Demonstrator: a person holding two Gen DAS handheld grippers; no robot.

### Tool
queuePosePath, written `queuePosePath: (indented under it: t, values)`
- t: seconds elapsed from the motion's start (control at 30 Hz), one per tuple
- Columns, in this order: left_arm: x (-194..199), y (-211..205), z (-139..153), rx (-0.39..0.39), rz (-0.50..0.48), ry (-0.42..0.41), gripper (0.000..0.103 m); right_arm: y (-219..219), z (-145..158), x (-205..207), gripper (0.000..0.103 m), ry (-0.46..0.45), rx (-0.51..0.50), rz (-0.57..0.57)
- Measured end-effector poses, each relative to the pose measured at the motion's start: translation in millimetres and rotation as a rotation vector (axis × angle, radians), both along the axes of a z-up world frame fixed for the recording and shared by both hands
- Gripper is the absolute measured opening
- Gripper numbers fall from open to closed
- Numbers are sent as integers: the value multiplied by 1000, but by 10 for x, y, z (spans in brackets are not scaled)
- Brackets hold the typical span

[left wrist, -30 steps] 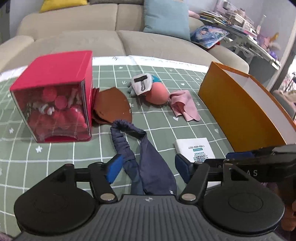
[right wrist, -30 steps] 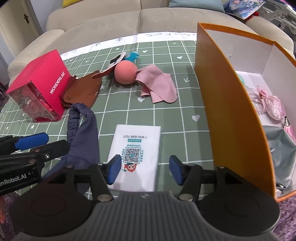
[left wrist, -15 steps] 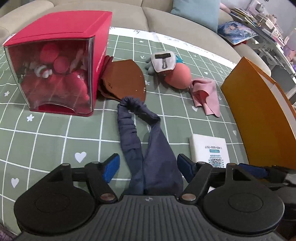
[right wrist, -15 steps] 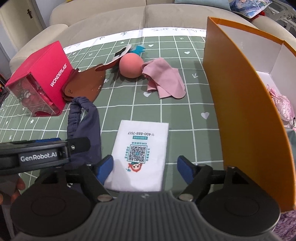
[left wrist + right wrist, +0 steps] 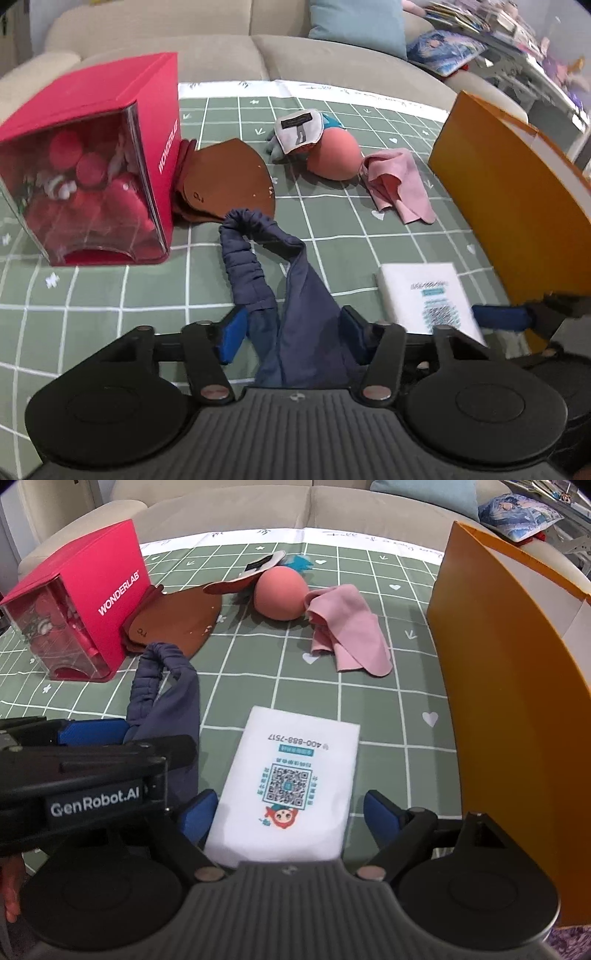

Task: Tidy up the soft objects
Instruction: 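Lift the navy cloth with the left tool while the right tool lifts the white card, then carry the navy cloth and white card over the orange box with both tools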

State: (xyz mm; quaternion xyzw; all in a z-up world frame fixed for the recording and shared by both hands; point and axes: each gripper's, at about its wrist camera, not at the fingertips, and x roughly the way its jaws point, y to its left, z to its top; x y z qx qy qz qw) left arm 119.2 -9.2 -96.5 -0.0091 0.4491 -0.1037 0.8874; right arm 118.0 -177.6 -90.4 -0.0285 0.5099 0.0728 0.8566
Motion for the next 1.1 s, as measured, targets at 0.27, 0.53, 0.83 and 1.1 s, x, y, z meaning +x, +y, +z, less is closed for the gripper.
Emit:
queuePosePath:
  t: [0.27,0.53,0.83,1.1]
  values:
    - [12,55,-12,61,15,-29,5,34,42,-27,71,-20,-8,24]
    - [-73,139,136,35,20,-68,5,11,87,-42,67,-27,12,27]
    - [-258,196,491,-8,11,-143,4,5,345,-166,66,-107,31,54]
    - [-430,193,856,-50,7,-229,4,-51,664,-303,66,-186,72,44]
